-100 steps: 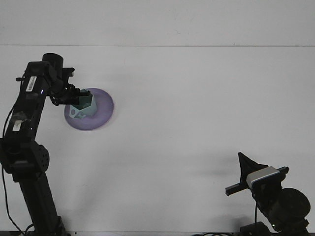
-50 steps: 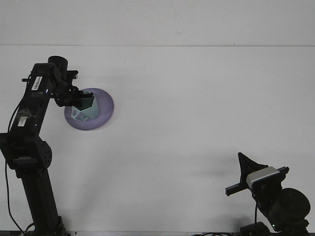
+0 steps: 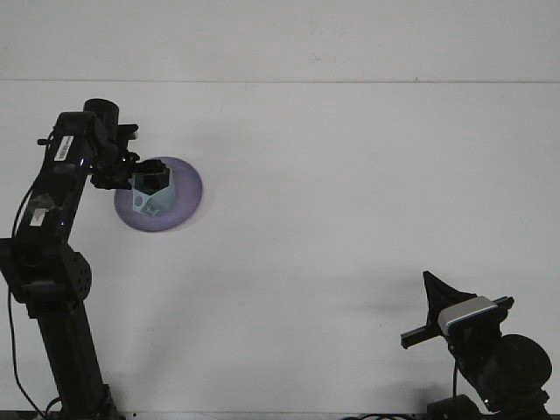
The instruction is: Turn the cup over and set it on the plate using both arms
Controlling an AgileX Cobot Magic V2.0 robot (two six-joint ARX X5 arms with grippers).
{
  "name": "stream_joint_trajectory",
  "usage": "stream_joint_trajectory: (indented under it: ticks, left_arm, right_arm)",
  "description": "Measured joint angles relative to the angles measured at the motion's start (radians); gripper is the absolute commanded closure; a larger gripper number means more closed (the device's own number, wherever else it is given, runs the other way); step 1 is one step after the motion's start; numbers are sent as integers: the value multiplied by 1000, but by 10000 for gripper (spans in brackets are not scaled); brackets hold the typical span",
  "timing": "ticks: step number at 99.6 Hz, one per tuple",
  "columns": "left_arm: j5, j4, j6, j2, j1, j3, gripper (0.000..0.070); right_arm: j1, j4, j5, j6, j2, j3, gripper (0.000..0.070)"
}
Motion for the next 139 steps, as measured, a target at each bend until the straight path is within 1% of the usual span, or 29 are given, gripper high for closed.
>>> stream_joint_trajectory:
  ticks: [29, 34, 38, 39, 41, 43, 44, 45, 46, 47, 49, 51, 52, 55, 76, 89, 100, 115, 130, 139]
  left_arm:
    - [0, -11, -1, -206, 45, 0, 239]
    - [0, -10, -6, -245, 52, 0, 260]
    - [3, -8, -14, -282, 57, 0, 328]
    - [5, -7, -18, -292, 57, 0, 364]
    - [10, -4, -23, -312, 60, 0, 403]
    - [22, 1, -26, -338, 62, 0, 457]
    - [24, 2, -27, -343, 62, 0, 497]
    - [27, 4, -28, -355, 62, 0, 512]
    - [32, 8, -29, -372, 63, 0, 552]
    - [36, 10, -30, -385, 64, 0, 567]
    - [41, 13, -31, -402, 64, 0, 622]
    - [47, 16, -32, -427, 65, 0, 690]
    - [50, 17, -33, -440, 66, 0, 700]
    - [53, 21, -35, -480, 66, 0, 685]
    - [55, 26, -45, -749, 66, -4, 687]
    - [51, 64, -43, -929, 64, -118, 687]
    - [47, 159, -39, -1112, 64, -328, 687]
    - [44, 375, -35, -1404, 64, -725, 687]
    - [44, 598, -34, -1712, 63, -1125, 687]
    - [46, 699, -34, -1849, 63, -1324, 687]
  right_arm:
    - [0, 0, 0, 3, 0, 0, 700]
    - [0, 0, 0, 7, 0, 0, 700]
    - [0, 0, 0, 7, 0, 0, 700]
    - [0, 0, 0, 7, 0, 0, 700]
    - [0, 0, 0, 7, 0, 0, 700]
    - [0, 1, 0, 7, 0, 0, 700]
    - [0, 1, 0, 7, 0, 0, 700]
    - [0, 2, 0, 7, 0, 0, 700]
    - [0, 2, 0, 7, 0, 0, 700]
    - [0, 3, 0, 7, 0, 0, 700]
    - [0, 5, 0, 7, 0, 0, 700]
    - [0, 9, 0, 7, 0, 0, 700]
    - [0, 12, 0, 7, 0, 0, 700]
    - [0, 21, 2, 7, 0, 0, 700]
    - [0, 72, 8, 7, 0, 0, 700]
    - [0, 79, 12, 7, 0, 0, 700]
    - [0, 81, 13, 7, 0, -2, 700]
    - [0, 125, 27, 10, -2, -48, 700]
    - [0, 243, 27, 45, -29, -132, 700]
    - [0, 312, 27, 60, -32, -162, 700]
